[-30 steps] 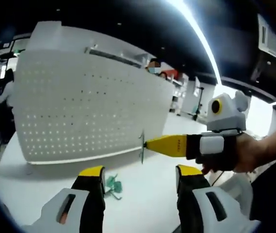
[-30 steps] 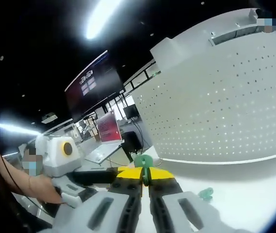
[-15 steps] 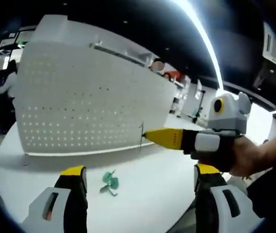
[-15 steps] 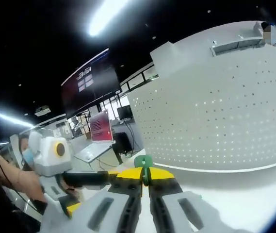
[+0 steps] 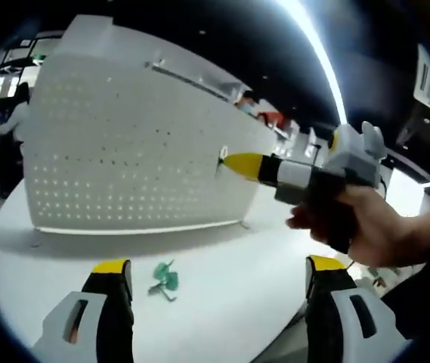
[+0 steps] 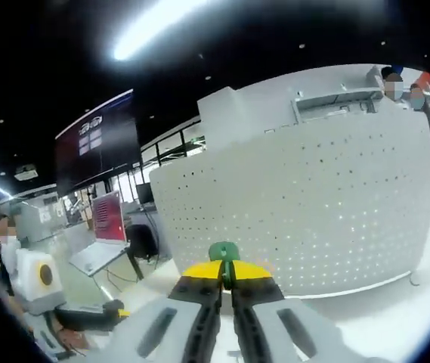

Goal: Insert the hook assembly into the mounting plate slot until the hook locks in place.

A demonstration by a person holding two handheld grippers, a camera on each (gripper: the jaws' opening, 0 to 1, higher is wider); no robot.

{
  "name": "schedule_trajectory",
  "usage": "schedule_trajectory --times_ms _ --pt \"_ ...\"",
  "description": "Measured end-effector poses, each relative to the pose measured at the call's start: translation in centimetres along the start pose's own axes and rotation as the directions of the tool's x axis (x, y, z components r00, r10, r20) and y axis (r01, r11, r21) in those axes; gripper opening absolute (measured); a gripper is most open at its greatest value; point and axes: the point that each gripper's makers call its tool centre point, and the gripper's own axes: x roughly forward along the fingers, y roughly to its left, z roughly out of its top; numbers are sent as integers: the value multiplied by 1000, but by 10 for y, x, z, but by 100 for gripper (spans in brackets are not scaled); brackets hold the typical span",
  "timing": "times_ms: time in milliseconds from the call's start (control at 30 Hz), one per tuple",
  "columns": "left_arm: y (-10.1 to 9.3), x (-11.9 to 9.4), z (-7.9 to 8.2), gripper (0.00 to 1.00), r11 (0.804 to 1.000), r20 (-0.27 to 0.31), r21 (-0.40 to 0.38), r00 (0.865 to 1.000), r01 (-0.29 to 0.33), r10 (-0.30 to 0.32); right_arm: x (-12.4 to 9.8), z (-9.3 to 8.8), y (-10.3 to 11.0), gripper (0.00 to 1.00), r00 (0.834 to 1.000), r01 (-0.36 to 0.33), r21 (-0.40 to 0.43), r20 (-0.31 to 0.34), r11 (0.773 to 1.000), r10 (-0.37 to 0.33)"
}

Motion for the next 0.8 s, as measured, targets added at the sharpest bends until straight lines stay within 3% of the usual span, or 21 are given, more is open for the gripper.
schedule_trajectory --times_ms 433,800 --pt "11 -4 -7 95 1000 -22 -25 1000 -15 14 34 28 -26 1 995 84 2 54 996 -84" --pt "12 -2 -11 97 1000 -56 -25 998 2 -3 70 63 -59 1 980 161 18 113 987 -162"
